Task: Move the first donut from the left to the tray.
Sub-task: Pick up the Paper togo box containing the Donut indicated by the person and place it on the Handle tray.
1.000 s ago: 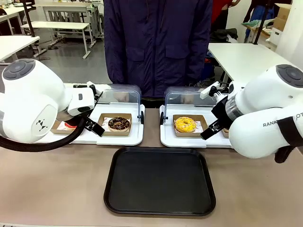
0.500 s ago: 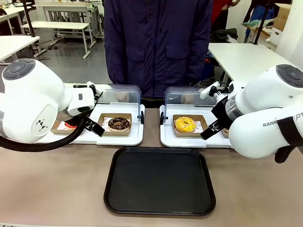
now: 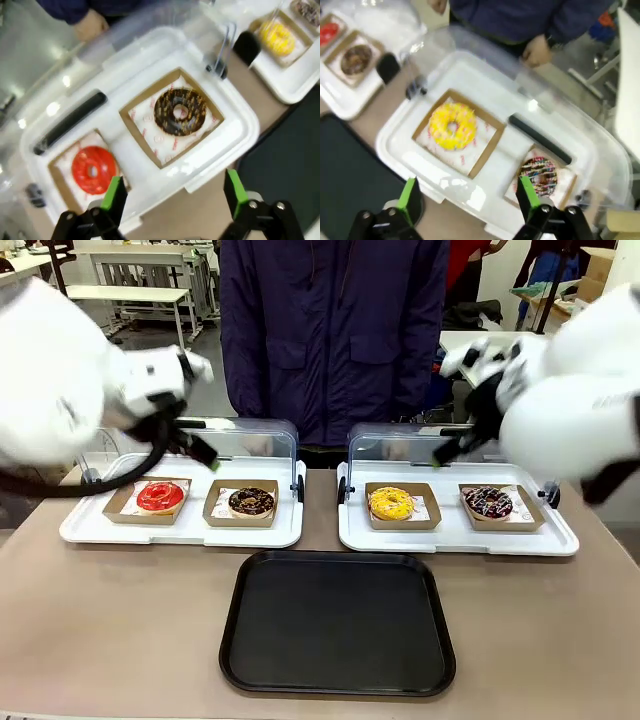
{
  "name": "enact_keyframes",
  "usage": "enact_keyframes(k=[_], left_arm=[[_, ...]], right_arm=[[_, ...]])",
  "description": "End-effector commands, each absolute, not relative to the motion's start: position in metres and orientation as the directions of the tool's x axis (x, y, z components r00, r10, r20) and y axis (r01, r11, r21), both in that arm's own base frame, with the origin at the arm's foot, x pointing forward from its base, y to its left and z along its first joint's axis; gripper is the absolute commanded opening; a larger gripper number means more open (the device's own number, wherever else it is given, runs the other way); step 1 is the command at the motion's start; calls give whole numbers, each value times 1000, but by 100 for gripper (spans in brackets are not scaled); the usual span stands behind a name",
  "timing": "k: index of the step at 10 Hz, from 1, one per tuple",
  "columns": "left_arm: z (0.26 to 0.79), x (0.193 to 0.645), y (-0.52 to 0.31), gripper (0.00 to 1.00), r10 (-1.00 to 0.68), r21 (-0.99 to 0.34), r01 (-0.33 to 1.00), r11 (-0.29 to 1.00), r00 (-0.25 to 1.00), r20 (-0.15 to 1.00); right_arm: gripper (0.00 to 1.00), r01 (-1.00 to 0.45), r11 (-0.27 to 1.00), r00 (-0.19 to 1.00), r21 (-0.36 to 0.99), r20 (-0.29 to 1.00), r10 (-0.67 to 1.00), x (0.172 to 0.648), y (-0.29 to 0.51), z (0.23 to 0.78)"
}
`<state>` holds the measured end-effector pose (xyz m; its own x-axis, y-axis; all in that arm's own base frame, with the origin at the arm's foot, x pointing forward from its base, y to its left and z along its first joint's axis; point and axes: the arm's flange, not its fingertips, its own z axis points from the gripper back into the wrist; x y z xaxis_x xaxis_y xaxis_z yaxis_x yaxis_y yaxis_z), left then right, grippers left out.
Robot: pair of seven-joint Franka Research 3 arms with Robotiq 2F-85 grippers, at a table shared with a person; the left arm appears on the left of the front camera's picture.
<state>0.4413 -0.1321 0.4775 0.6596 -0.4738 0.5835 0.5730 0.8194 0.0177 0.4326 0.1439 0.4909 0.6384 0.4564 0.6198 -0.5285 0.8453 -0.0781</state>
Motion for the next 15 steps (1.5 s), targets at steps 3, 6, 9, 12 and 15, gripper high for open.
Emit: enact_keyframes(k=[3,6,9,12,15], left_arm=[[537,488,-22,100,-527,-154,762,629,564,636],[537,492,66,100,-498,-240,852,466,477,724],[508,496,131,100,-381,-241,891,384,391,838],[514,476,128,100,-408,-231,878,419,409,816],[500,493,149,100,-374,-277,891,361,410,832]], right_arm=[[100,-655,755,539,45,728,424,419,8,547],[100,-760,649,406,41,809,425,397,-76,534],[100,-794,607,337,-8,826,453,384,-105,522],[100,-789,615,362,6,813,456,378,-110,525],[100,-779,627,364,26,833,417,392,-134,536]])
